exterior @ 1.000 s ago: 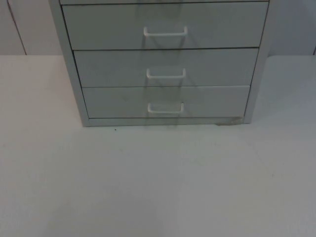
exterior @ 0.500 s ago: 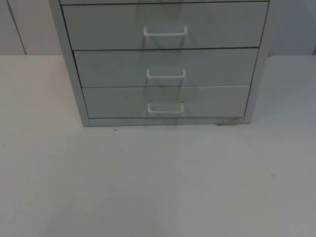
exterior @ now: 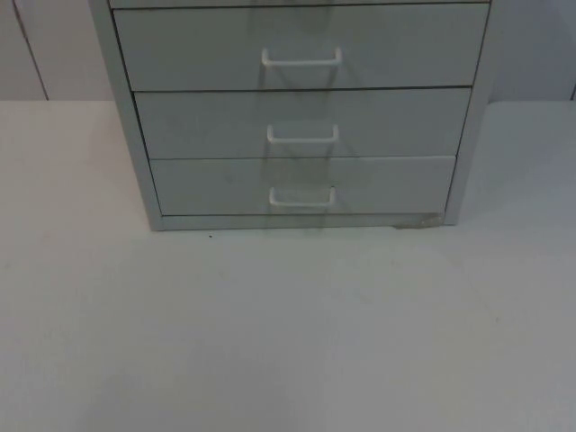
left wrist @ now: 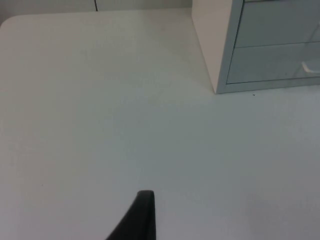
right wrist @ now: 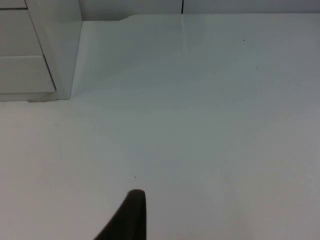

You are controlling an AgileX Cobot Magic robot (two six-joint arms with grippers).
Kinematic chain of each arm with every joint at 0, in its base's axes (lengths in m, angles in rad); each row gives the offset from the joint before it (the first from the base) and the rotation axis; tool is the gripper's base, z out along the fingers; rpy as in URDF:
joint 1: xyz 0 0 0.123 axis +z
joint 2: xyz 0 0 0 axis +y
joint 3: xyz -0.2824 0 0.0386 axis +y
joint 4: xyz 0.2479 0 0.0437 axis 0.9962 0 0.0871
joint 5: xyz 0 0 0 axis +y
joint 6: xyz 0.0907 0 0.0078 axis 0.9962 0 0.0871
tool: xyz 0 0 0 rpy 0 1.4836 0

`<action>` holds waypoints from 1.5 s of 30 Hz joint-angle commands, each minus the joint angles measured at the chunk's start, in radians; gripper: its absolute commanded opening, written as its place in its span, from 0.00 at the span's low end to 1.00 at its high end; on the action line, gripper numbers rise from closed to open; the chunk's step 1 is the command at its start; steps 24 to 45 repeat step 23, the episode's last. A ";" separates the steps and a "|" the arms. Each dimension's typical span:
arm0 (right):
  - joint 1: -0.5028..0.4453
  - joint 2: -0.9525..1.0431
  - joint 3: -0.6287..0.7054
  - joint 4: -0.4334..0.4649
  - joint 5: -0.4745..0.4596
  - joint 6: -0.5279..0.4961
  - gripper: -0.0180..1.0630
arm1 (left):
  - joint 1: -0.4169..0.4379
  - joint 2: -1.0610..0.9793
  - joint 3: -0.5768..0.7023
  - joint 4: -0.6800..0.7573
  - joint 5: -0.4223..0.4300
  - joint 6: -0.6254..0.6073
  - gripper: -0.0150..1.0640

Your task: Open the drawer with the left hand, place the block into the drawer with the right hand, then close the drawer with the left hand.

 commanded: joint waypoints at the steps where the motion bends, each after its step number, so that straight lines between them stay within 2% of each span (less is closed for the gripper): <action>1: 0.013 -0.003 0.009 0.003 -0.012 0.004 0.99 | 0.003 -0.003 0.005 -0.011 -0.013 0.000 0.99; 5: 0.057 -0.003 0.009 0.003 -0.012 0.004 0.99 | 0.027 -0.003 0.005 -0.011 -0.013 0.000 0.99; 18: 0.058 -0.003 0.009 0.003 -0.012 0.004 0.99 | 0.038 -0.003 0.005 -0.011 -0.013 0.000 0.99; 23: 0.058 -0.003 0.009 0.003 -0.012 0.004 0.99 | 0.096 -0.003 0.005 -0.009 -0.013 0.000 0.99; 45: 0.058 -0.003 0.009 0.003 -0.012 0.004 0.99 | 0.096 -0.003 0.005 -0.009 -0.013 0.000 0.99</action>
